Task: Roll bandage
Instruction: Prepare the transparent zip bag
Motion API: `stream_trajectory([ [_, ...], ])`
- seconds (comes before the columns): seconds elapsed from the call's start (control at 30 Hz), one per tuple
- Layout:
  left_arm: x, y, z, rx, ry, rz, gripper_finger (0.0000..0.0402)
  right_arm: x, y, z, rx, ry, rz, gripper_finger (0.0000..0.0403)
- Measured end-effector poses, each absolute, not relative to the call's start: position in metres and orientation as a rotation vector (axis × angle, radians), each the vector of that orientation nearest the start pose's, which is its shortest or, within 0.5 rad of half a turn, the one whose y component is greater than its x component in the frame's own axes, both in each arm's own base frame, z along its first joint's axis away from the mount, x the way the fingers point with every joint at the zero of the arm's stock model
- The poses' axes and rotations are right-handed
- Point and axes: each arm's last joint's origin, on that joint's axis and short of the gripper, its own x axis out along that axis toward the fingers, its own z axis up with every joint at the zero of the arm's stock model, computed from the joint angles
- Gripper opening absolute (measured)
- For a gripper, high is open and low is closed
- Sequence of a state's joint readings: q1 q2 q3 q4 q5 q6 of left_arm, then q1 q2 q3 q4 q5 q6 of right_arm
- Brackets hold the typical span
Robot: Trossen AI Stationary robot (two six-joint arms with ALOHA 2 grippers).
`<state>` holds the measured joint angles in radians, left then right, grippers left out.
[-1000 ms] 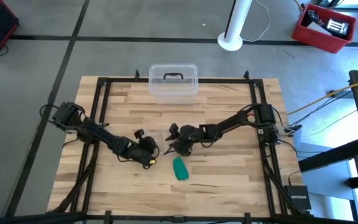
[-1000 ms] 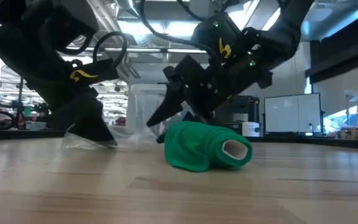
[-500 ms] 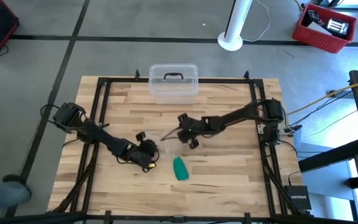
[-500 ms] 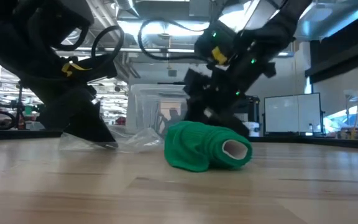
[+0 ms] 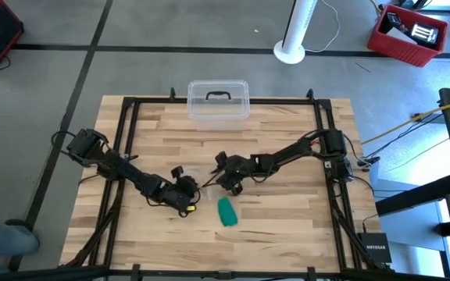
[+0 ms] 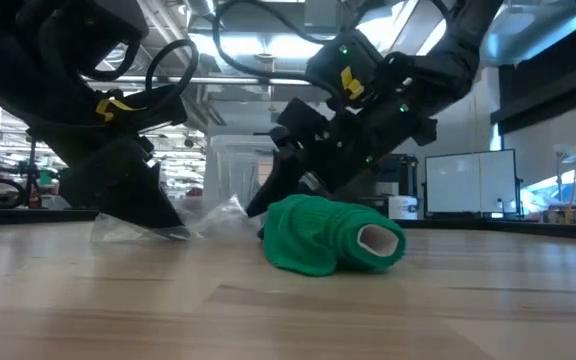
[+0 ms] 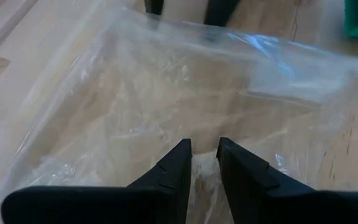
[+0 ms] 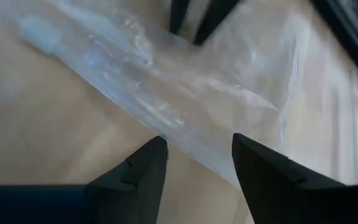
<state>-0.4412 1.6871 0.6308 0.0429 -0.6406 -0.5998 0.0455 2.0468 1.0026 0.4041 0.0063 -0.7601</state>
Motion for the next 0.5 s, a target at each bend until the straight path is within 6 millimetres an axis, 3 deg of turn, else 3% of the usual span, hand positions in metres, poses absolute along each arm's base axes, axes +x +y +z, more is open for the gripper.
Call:
stream_trajectory([
  [0.2, 0.253, -0.1, 0.105, -0.04, 0.766, 0.43, 0.0076, 0.394, 0.031, 0.1, -0.756, 0.549, 0.302, 0.018],
  [0.37, 0.253, -0.1, 0.105, -0.039, 0.766, 0.43, 0.0076, 0.397, 0.04, 0.106, -0.77, 0.482, 0.292, 0.0134],
  [0.5, 0.253, -0.1, 0.105, -0.038, 0.768, 0.428, 0.0076, 0.394, 0.04, 0.103, -0.788, 0.556, 0.205, 0.0109],
])
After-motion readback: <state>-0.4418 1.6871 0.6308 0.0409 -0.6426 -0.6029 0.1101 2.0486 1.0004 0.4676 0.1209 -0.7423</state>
